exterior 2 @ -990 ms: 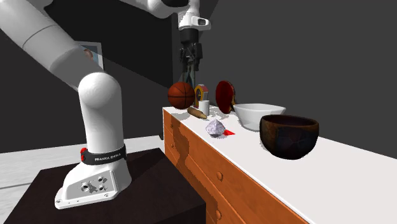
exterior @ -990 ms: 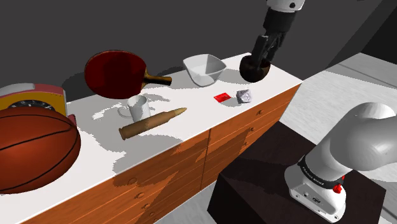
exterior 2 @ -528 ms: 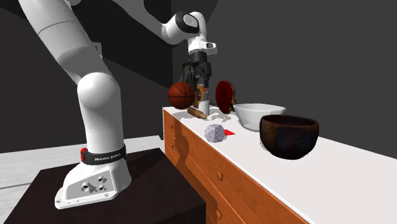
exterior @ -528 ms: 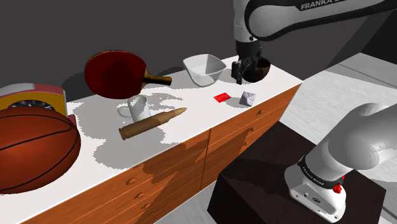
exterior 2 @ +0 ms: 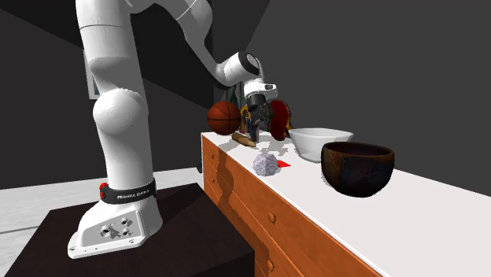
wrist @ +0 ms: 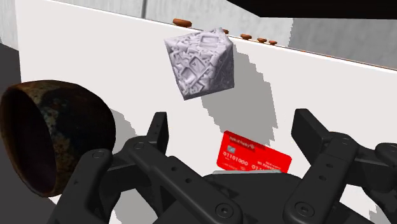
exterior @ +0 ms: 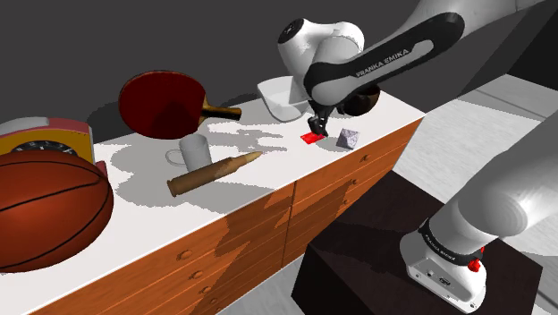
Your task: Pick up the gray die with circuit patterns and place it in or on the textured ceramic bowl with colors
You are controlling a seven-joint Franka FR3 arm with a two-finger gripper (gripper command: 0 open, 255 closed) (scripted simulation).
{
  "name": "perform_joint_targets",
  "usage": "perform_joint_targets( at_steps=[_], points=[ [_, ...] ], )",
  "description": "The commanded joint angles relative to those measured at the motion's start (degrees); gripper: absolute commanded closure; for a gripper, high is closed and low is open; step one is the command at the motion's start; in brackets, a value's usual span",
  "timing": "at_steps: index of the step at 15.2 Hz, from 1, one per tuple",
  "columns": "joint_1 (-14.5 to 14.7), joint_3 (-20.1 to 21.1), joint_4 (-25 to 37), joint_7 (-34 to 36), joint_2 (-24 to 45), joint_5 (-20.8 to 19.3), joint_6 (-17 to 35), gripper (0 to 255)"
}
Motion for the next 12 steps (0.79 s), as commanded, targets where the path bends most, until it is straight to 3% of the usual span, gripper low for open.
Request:
perform_joint_targets(
  at_steps=[1,12],
  points=[
    [-0.34,0.49,1.19,3.15,4.32,-4.51,-0.71,0],
    [-1.68,-1.07,-2.85,4.34,5.40,-7.11,4.57,0]
  ],
)
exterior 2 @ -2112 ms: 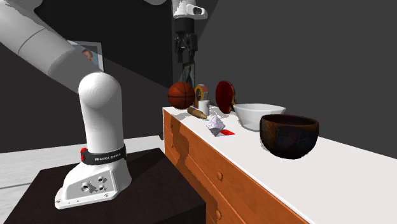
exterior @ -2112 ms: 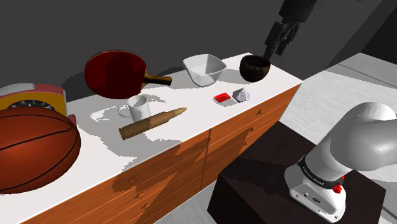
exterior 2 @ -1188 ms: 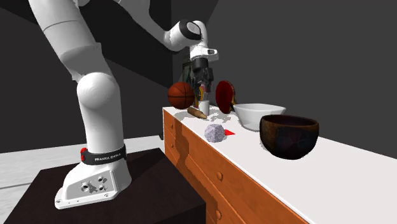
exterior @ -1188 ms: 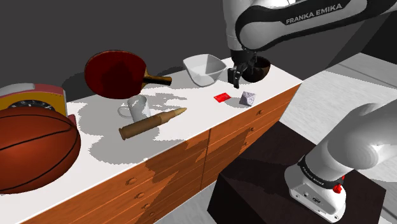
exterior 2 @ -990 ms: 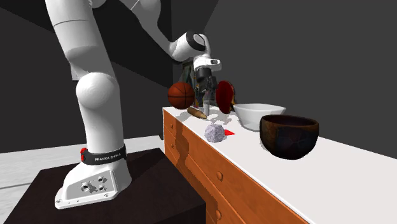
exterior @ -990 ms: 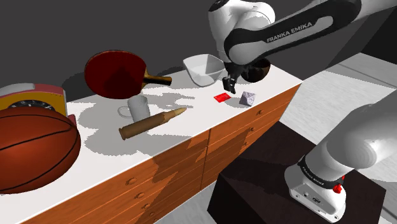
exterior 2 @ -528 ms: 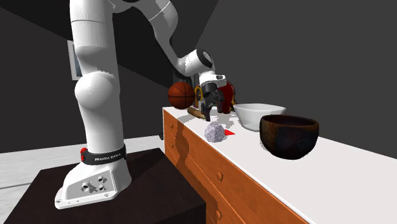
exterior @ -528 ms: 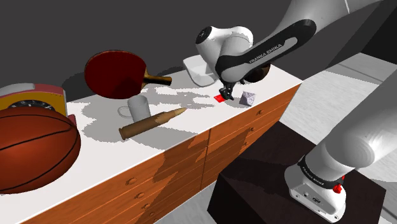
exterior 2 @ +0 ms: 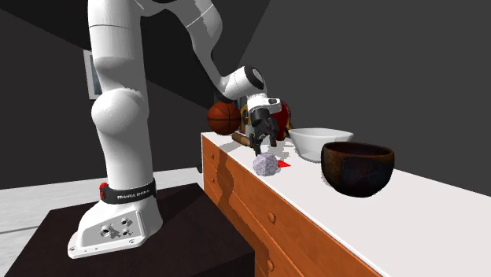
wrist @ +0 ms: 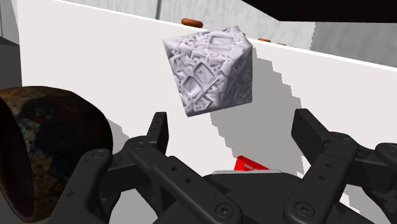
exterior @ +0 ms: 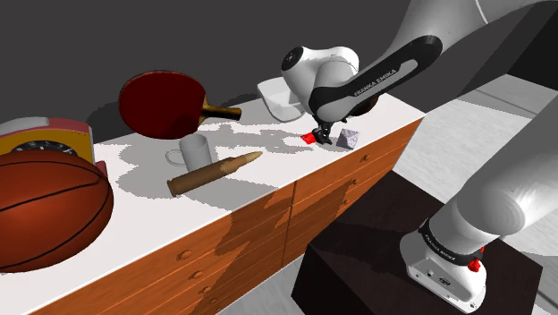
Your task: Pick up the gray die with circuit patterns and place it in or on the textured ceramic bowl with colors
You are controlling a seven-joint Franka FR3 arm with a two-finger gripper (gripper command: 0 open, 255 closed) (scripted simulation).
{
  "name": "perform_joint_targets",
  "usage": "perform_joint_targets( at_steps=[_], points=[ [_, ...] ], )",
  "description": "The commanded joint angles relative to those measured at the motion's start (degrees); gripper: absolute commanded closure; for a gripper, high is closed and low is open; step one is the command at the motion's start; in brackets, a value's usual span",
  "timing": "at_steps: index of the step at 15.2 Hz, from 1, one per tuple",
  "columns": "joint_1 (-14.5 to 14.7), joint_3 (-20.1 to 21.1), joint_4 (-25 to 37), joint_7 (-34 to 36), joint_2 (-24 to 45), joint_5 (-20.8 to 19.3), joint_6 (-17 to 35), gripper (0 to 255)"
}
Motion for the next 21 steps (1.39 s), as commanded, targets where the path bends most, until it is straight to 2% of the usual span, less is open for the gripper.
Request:
perform_joint_targets(
  at_steps=[1,4,5,14,15,16,17,18,19,20,21],
  points=[
    [-0.02,-0.02,-0.05,0.03,0.03,-0.05,0.08,0],
    [-0.02,-0.02,-0.05,0.02,0.02,-0.04,0.07,0],
    [-0.02,-0.02,-0.05,0.02,0.02,-0.04,0.07,255],
    [0.12,0.12,-0.11,-0.05,-0.41,0.22,-0.20,255],
    [0.12,0.12,-0.11,-0.05,-0.41,0.22,-0.20,0],
    [-2.41,-2.82,-6.98,-7.97,-8.49,6.19,10.37,0],
    [-3.66,-7.47,-13.16,-17.69,-14.96,13.55,19.78,0],
    [-2.70,-14.51,-18.37,-29.01,-19.55,22.07,27.49,0],
    [0.46,-23.84,-22.33,-41.84,-22.42,31.62,33.21,0],
    [3.01,-29.30,-23.68,-48.14,-23.32,36.15,35.15,0],
    [3.65,-29.90,-23.85,-48.07,-22.49,36.06,36.19,0]
  ],
)
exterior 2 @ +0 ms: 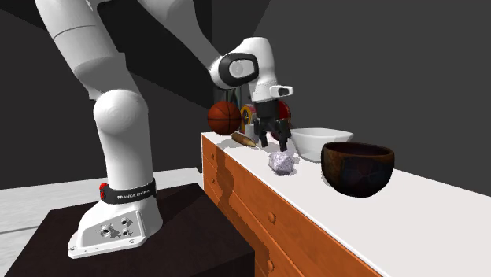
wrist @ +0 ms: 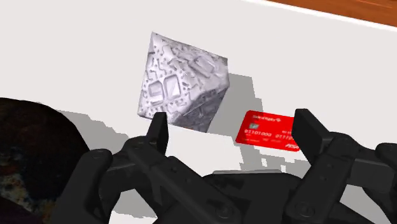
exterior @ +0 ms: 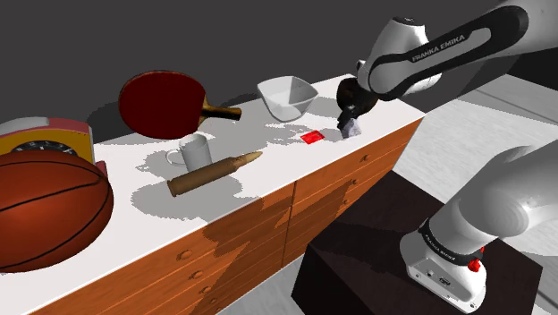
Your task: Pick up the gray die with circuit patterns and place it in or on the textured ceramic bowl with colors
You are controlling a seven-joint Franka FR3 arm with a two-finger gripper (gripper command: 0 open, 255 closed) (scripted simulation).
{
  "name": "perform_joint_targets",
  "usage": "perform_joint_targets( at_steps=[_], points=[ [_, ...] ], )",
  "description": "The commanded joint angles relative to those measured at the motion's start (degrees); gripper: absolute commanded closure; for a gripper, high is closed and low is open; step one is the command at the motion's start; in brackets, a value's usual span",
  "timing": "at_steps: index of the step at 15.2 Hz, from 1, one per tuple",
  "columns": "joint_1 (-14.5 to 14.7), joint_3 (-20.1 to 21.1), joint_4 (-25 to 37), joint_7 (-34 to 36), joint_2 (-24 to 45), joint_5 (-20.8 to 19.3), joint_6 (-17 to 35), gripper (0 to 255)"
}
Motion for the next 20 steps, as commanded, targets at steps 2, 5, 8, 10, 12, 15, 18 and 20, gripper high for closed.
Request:
perform_joint_targets(
  at_steps=[2,5,8,10,12,15,18,20],
  points=[
    [2.25,-4.50,-2.76,-6.00,1.17,4.77,2.15,0],
    [3.30,-5.21,-3.06,-6.60,3.98,5.63,5.26,0],
    [4.00,-5.71,-3.15,-6.97,5.52,6.16,6.89,0],
    [3.97,-5.68,-3.14,-6.99,5.53,6.19,6.89,0],
    [3.97,-5.68,-3.15,-6.99,5.52,6.19,6.89,0],
    [3.97,-5.70,-3.15,-7.02,5.54,6.20,6.91,255],
    [3.97,-5.70,-3.15,-7.02,5.55,6.20,6.91,255],
    [3.97,-5.70,-3.15,-7.02,5.55,6.20,6.92,255]
  ],
)
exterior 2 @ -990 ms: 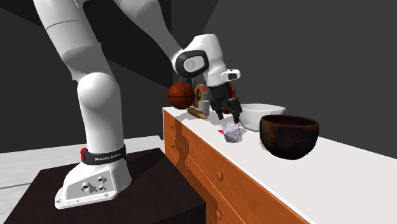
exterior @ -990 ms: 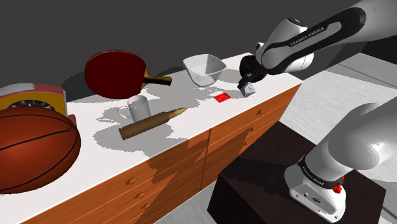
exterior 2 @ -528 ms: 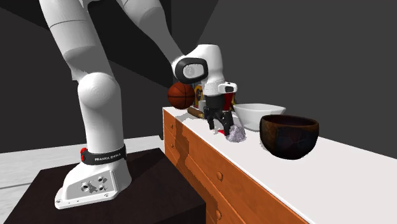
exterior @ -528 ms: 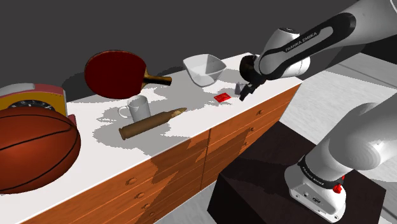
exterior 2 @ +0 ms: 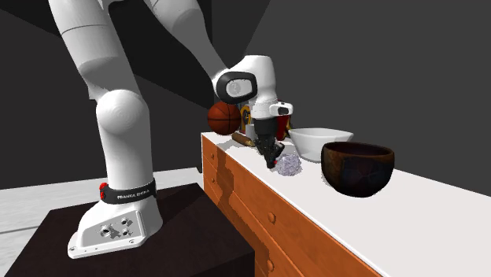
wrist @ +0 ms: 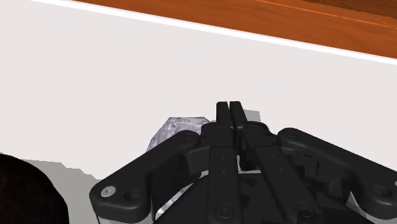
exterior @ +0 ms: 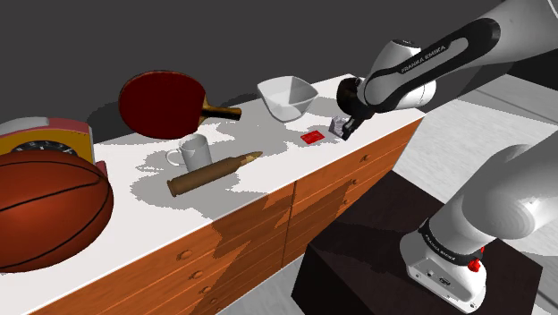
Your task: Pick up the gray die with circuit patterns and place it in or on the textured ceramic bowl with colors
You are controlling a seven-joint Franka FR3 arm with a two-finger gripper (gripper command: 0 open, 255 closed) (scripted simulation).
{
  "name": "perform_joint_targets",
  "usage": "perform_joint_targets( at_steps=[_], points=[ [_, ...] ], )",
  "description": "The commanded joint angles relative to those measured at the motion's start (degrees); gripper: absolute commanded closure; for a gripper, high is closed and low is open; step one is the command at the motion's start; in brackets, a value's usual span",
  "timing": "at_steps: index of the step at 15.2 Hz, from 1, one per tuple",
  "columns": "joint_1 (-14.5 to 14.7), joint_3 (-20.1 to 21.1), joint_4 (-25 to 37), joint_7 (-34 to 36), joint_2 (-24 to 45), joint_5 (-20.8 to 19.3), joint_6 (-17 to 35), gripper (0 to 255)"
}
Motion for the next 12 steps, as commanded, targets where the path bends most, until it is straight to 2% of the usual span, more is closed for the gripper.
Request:
perform_joint_targets(
  at_steps=[1,4,5,8,11,12],
  points=[
    [0.00,0.00,0.00,0.00,0.00,0.00,0.00,255],
    [0.00,0.00,0.00,0.00,0.00,0.00,0.00,255],
    [0.00,0.00,0.00,0.00,0.00,0.00,0.00,0],
    [-0.59,-1.06,14.97,2.54,6.06,1.52,-19.53,0],
    [-1.26,-2.70,31.58,4.06,15.86,4.13,-37.12,0],
    [-1.25,-2.63,31.05,3.97,16.12,4.29,-36.36,0]
  ],
)
